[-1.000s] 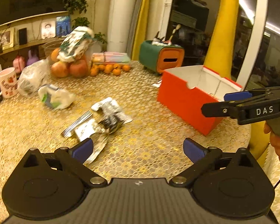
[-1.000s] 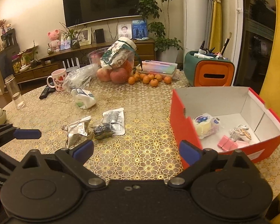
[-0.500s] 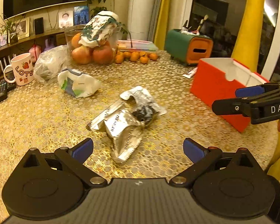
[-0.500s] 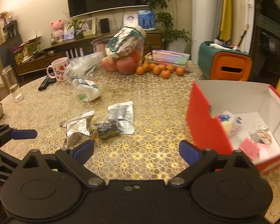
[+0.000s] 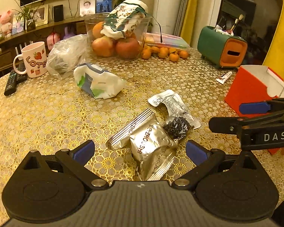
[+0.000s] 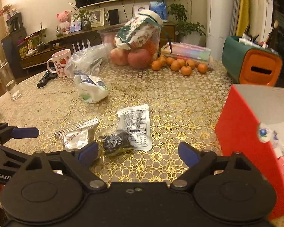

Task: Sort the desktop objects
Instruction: 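Reach the left gripper to the silver foil snack bag while the right approaches the clear bag of black items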

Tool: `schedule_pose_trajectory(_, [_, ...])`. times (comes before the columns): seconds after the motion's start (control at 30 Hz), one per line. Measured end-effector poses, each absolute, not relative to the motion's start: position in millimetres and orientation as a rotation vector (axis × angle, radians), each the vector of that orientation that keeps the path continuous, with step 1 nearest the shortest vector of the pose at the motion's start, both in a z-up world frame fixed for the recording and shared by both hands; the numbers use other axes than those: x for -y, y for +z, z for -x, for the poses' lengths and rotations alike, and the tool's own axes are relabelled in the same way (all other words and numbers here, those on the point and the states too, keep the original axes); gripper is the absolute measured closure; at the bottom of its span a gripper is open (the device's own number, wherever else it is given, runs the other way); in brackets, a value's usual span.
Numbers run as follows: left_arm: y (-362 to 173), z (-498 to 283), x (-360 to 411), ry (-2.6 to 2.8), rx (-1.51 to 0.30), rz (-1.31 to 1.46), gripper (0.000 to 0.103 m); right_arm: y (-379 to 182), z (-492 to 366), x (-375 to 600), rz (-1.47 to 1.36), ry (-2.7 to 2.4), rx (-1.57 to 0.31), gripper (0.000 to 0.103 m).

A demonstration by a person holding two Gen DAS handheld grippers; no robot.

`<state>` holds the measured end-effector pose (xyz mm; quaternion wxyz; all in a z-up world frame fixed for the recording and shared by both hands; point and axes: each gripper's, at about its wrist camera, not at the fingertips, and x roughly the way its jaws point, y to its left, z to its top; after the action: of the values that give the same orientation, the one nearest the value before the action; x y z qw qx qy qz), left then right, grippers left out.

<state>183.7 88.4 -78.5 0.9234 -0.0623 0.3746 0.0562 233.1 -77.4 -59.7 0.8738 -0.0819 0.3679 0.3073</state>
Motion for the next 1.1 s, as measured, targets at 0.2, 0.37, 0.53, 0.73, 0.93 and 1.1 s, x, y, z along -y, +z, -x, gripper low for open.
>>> schedule_pose_trajectory(0.2, [-86.9,-203.7,-80.6,0.148,-0.785,0.092,0.0,-65.7,-248.7,59.5,0.199,0.665,-0.796,0.015])
schedule_pose_trajectory(0.37, [-96.5,-215.9,-77.3,0.169,-0.812,0.077,0.0,-76.8,-261.2,45.5,0.203,0.677,-0.851,0.018])
schedule_pose_trajectory(0.53, [-105.8,-221.3,-83.4,0.158,-0.831,0.108,0.0,-88.4,-267.8,36.2,0.191,0.688,-0.897,0.019])
schedule_pose_trajectory(0.73, [-110.1,-222.6,-90.6,0.118,-0.832,0.167,0.001,-99.3,-275.0,26.4,0.185,0.685,-0.928,0.024])
schedule_pose_trajectory(0.93, [-112.9,-218.2,-95.1,0.077,-0.829,0.219,0.011,-104.7,-275.3,25.5,0.181,0.68,-0.939,0.04])
schedule_pose_trajectory(1.1, [-112.1,-216.5,-96.4,0.066,-0.822,0.227,0.016,-103.5,-275.5,29.0,0.168,0.669,-0.946,0.045])
